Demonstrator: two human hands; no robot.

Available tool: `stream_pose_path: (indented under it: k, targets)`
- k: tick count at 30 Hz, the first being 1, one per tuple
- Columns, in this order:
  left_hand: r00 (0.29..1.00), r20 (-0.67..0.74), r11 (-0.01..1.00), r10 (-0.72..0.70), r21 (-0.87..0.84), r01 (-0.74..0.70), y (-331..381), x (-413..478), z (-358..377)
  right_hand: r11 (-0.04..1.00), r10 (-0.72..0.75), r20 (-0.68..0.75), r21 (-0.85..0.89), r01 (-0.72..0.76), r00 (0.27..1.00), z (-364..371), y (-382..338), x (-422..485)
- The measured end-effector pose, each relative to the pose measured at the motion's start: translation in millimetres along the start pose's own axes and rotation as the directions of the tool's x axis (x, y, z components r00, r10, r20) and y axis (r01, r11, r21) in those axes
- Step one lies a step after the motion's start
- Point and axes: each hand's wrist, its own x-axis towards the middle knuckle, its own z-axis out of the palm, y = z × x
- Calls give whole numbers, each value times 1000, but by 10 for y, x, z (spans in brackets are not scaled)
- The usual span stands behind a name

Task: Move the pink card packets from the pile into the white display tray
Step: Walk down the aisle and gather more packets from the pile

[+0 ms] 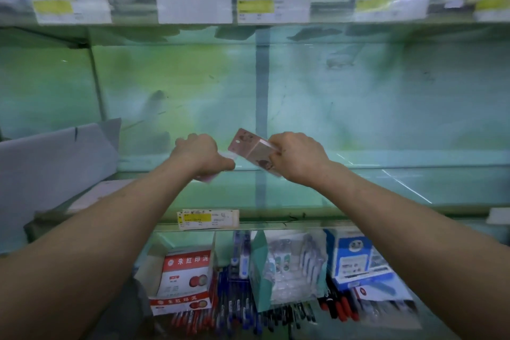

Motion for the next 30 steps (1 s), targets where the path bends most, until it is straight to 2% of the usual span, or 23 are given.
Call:
stream_pose_path:
  k: [7,15,22,30]
  targets:
    - [992,-5,991,126,-34,-126,974,-426,-127,993,92,-75,-73,-98,993,-531,590,-649]
    - [976,24,966,216,-153,-210,2078,-1201,-99,958,262,-76,-99,-269,962,-1101,1165,-1693]
    - [938,95,914,333,-275,-297,2975,-1950,46,888,437,-80,-123,-444,896,-1486,1552,-2660]
    - [867,157,838,473,-385,-387,3809,-2812,299,757,631,-102,-132,-639,769,-1761,1909,-3772]
